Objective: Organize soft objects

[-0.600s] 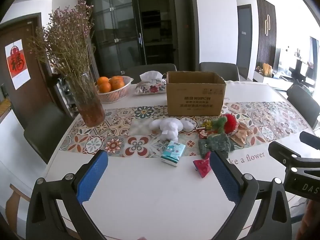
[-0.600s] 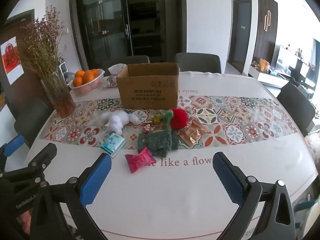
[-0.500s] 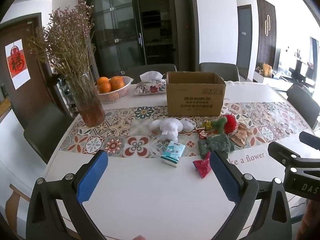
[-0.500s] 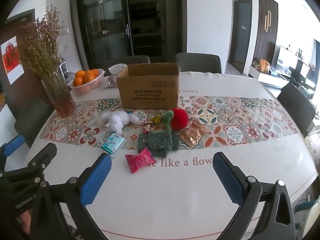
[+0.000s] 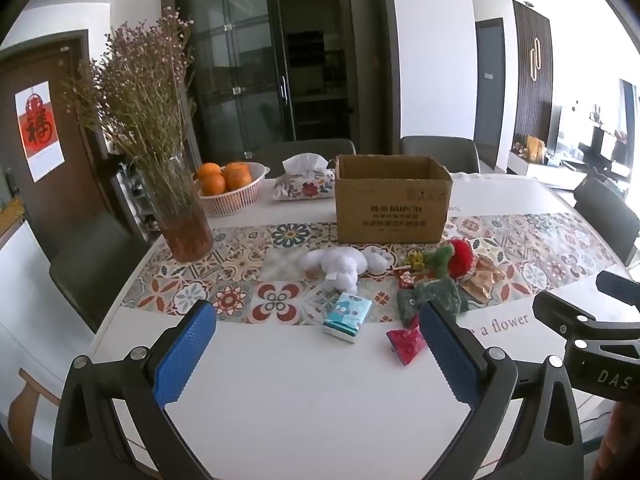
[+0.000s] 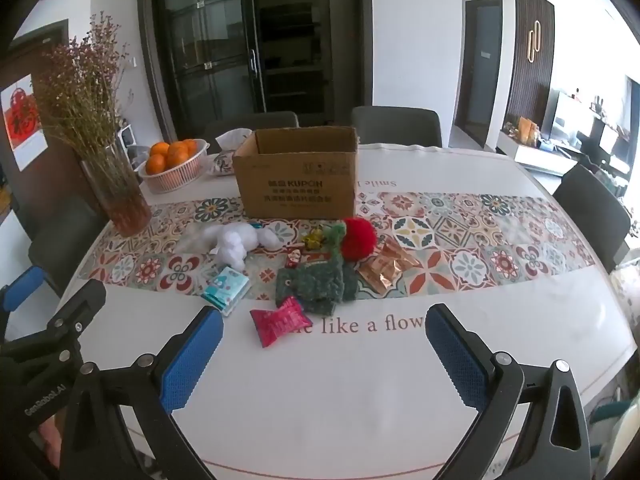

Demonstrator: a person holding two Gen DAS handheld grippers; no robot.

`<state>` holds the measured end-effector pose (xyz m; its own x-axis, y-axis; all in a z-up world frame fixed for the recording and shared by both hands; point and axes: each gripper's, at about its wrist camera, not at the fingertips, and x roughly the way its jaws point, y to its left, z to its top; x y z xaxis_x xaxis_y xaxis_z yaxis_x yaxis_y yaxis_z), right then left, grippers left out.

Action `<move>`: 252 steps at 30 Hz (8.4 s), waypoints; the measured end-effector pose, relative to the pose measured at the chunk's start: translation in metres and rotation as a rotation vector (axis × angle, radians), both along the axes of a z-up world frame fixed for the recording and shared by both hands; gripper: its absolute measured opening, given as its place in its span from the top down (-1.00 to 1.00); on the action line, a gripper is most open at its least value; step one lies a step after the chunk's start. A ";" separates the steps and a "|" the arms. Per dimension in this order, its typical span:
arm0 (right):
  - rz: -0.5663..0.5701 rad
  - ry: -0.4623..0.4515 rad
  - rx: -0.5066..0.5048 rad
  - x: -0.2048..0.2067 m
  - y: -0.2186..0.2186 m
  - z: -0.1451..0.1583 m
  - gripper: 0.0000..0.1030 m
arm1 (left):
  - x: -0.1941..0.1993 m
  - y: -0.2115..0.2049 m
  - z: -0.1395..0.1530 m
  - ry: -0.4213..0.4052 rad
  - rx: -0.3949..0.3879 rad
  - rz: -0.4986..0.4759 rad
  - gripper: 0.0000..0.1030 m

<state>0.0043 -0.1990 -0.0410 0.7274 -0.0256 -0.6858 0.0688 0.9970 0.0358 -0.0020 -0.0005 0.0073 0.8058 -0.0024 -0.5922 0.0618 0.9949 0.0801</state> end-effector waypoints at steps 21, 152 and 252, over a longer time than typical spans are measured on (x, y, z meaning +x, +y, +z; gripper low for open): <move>0.000 -0.002 0.001 -0.001 0.000 -0.001 -0.98 | -0.004 0.002 0.000 -0.001 -0.001 0.004 -1.00; 0.055 0.439 0.118 0.224 -0.003 -0.191 -0.42 | 0.223 -0.024 -0.217 0.618 -0.037 -0.202 -0.26; 0.138 -0.164 0.154 0.281 -0.012 0.068 0.55 | 0.298 -0.060 0.027 0.113 -0.178 -0.343 -0.10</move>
<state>0.2853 -0.2105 0.0269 0.8187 0.1774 -0.5461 -0.0868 0.9784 0.1876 0.2963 -0.0608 0.0338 0.6702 -0.3703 -0.6433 0.3912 0.9127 -0.1178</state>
